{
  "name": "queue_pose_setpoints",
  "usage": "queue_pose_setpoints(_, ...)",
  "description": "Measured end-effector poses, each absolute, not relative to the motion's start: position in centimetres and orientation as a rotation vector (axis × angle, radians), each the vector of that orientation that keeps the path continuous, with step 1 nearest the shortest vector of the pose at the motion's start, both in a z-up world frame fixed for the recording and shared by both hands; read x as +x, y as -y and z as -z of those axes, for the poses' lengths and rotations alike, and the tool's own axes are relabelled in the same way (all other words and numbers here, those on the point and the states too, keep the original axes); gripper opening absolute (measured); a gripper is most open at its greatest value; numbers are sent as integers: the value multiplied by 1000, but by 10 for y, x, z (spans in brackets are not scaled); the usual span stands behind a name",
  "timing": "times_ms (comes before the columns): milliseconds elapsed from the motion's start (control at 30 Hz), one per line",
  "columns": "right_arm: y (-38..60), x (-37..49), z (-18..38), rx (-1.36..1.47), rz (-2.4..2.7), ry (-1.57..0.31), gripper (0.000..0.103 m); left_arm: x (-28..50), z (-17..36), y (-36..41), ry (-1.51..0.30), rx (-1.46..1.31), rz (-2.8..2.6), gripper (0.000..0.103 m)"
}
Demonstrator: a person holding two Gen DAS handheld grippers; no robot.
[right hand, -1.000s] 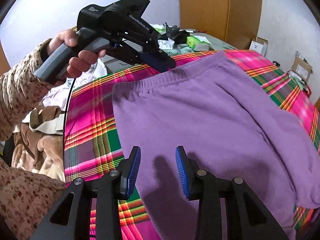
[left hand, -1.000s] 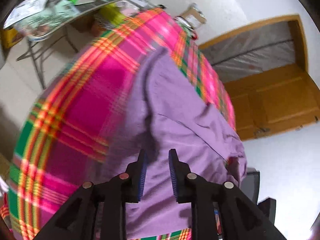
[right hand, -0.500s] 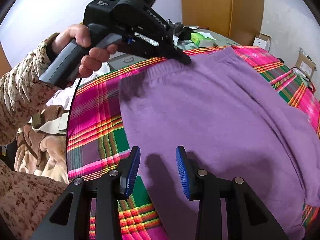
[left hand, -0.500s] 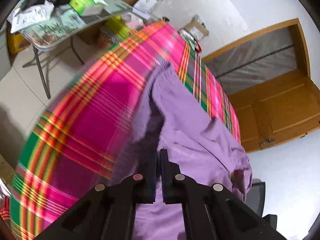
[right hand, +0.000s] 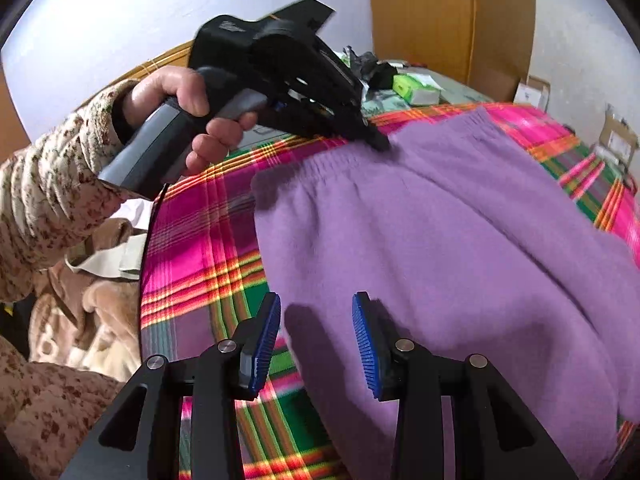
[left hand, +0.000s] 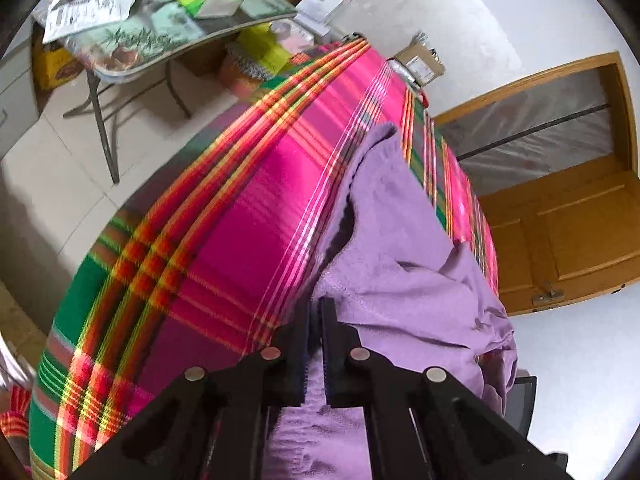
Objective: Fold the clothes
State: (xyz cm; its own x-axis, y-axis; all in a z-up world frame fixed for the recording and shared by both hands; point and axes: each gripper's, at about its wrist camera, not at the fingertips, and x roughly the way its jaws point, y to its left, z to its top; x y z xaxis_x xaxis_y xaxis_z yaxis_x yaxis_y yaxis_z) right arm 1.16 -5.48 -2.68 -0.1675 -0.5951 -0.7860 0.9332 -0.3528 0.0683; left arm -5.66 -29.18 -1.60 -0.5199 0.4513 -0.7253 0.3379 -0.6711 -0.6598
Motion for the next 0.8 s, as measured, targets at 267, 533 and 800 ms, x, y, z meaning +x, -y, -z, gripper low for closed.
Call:
queue_pose_setpoints(267, 86, 32, 30, 790, 1731, -616, 57, -48, 7, 301, 1190, -1529, -2409, 13)
queue_pose_setpoints(533, 123, 40, 43, 745, 1772, -725, 57, -70, 11, 306, 1198, -1534, -2322, 20)
queue_pose_setpoints(800, 143, 39, 48, 685, 1856, -801, 57, -122, 16, 305, 1170, -1532, -2243, 28)
